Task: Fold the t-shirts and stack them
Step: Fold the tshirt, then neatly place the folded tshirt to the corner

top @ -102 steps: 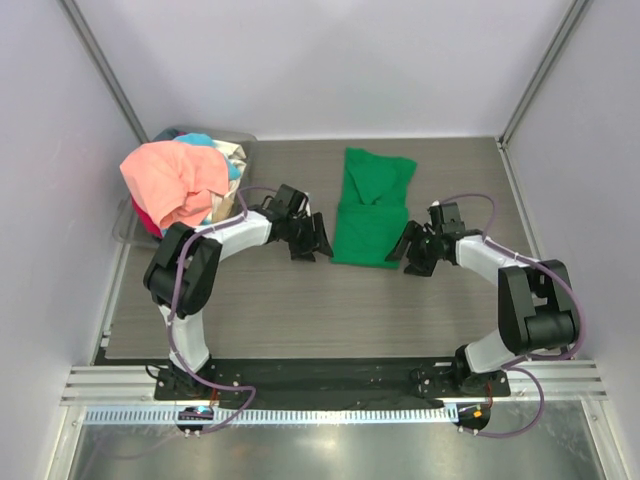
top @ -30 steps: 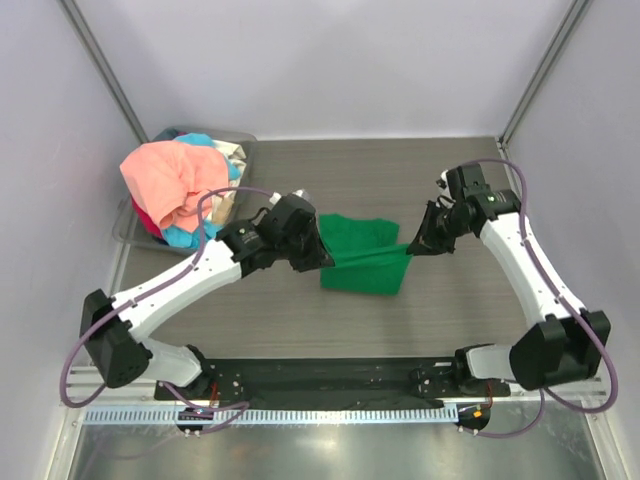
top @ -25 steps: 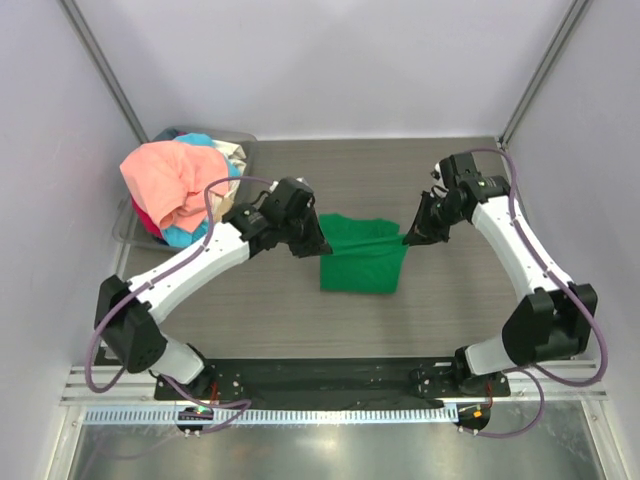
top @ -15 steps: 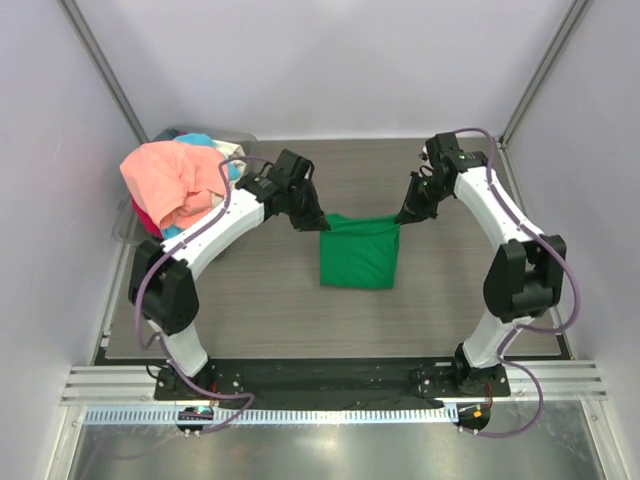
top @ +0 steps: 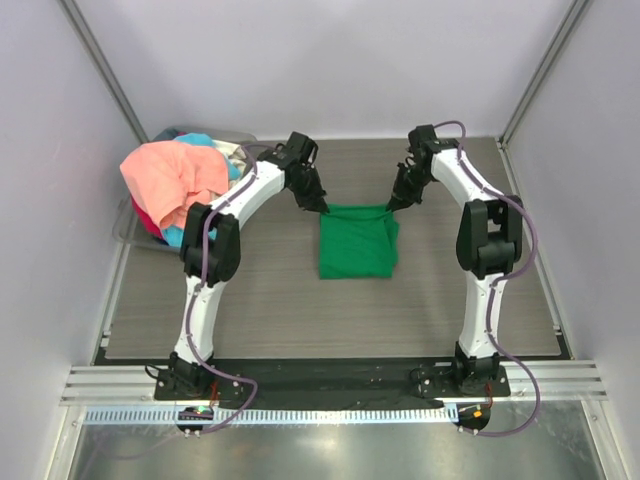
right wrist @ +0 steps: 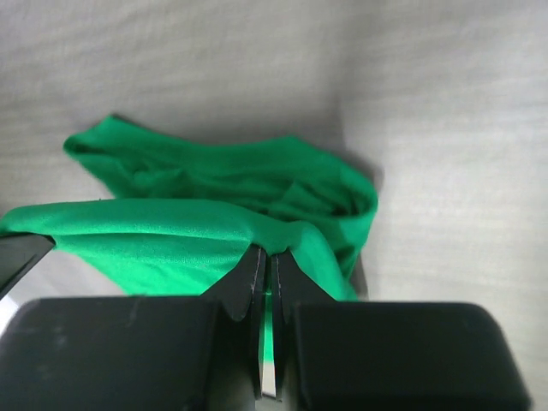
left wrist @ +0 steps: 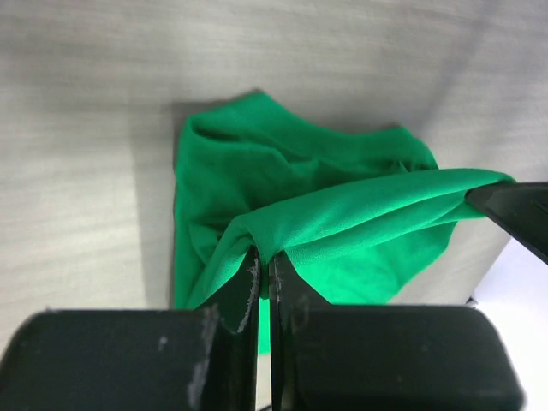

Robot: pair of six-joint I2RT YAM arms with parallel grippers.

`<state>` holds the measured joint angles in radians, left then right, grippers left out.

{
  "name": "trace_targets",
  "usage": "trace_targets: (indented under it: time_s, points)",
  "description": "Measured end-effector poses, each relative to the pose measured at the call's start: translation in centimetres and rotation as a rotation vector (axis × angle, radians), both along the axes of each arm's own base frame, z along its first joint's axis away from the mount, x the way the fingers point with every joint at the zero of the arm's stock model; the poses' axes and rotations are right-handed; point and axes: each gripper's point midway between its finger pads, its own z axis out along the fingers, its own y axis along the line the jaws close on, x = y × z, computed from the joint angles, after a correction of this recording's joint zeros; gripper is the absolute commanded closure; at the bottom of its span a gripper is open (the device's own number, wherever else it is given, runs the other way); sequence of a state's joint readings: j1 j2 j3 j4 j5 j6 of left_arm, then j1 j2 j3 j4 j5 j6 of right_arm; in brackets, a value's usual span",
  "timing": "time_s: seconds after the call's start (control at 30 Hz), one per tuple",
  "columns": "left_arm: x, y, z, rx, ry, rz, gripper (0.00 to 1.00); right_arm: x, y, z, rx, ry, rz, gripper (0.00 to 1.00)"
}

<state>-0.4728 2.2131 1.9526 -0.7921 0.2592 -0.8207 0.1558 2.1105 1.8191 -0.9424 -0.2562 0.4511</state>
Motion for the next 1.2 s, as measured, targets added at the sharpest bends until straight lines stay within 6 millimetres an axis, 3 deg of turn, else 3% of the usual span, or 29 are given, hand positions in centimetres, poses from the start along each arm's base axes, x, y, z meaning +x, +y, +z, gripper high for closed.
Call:
trace_targets:
  time_s: [0.1, 0.13, 0.17, 0.2, 0.23, 0.27, 0.3, 0.33, 0.47, 0.57, 0.73, 0.83, 1.0, 1.1, 1.2]
  points:
    - [1.5, -0.1, -1.1, 0.007, 0.010, 0.001, 0.94, 1.4, 0.0, -0.9, -0.009, -0.002, -0.005, 0.84]
    - [2.0, -0.1, -1.3, 0.006, 0.011, 0.004, 0.87, 1.8, 0.0, -1.2, -0.012, -0.001, -0.007, 0.79]
    - [2.3, 0.0, -1.6, 0.008, 0.012, 0.005, 0.79, 2.3, 0.0, -1.5, -0.015, -0.006, -0.009, 0.63]
    - [2.8, 0.0, -1.9, 0.009, 0.017, 0.008, 0.71, 2.8, -0.1, -1.7, -0.020, -0.009, -0.017, 0.54]
    - [3.3, 0.1, -2.0, 0.009, 0.016, 0.012, 0.57, 3.3, -0.3, -1.8, -0.026, -0.015, -0.020, 0.43]
    - [3.9, 0.3, -2.0, 0.007, 0.015, 0.017, 0.40, 3.9, -0.6, -1.9, -0.036, -0.026, -0.022, 0.18]
    - [4.5, 0.5, -1.8, 0.004, 0.007, 0.018, 0.22, 4.2, -0.9, -1.7, -0.045, -0.036, -0.034, 0.05]
    - [5.1, 0.6, -1.4, 0.000, -0.006, 0.021, 0.00, 4.5, -1.3, -1.6, -0.055, -0.043, -0.044, 0.00]
    - [6.1, 1.6, 1.2, -0.010, -0.062, 0.030, 0.00, 5.5, -3.0, -0.1, -0.087, -0.115, -0.077, 0.00]
    - [5.1, 2.7, 3.9, -0.004, -0.102, 0.028, 0.00, 3.9, -3.9, 1.3, -0.080, -0.164, -0.093, 0.00]
    - [-0.5, 5.2, 8.3, 0.005, -0.135, 0.021, 0.00, 0.7, -2.8, 2.5, 0.018, -0.235, -0.059, 0.00]
    - [-4.9, 7.5, 10.1, 0.026, -0.178, 0.024, 0.00, -0.9, -1.5, 0.9, 0.089, -0.242, -0.022, 0.00]
    - [-10.5, 11.3, 11.0, 0.085, -0.227, 0.042, 0.00, -3.6, -0.4, -3.2, 0.129, -0.160, 0.011, 0.01]
    - [-13.0, 13.2, 10.3, 0.132, -0.241, 0.051, 0.00, -3.5, -0.1, -4.0, 0.140, -0.169, 0.020, 0.02]
    - [-15.4, 15.0, 8.9, 0.181, -0.217, 0.056, 0.00, -2.8, 0.1, -4.5, 0.144, -0.187, 0.024, 0.14]
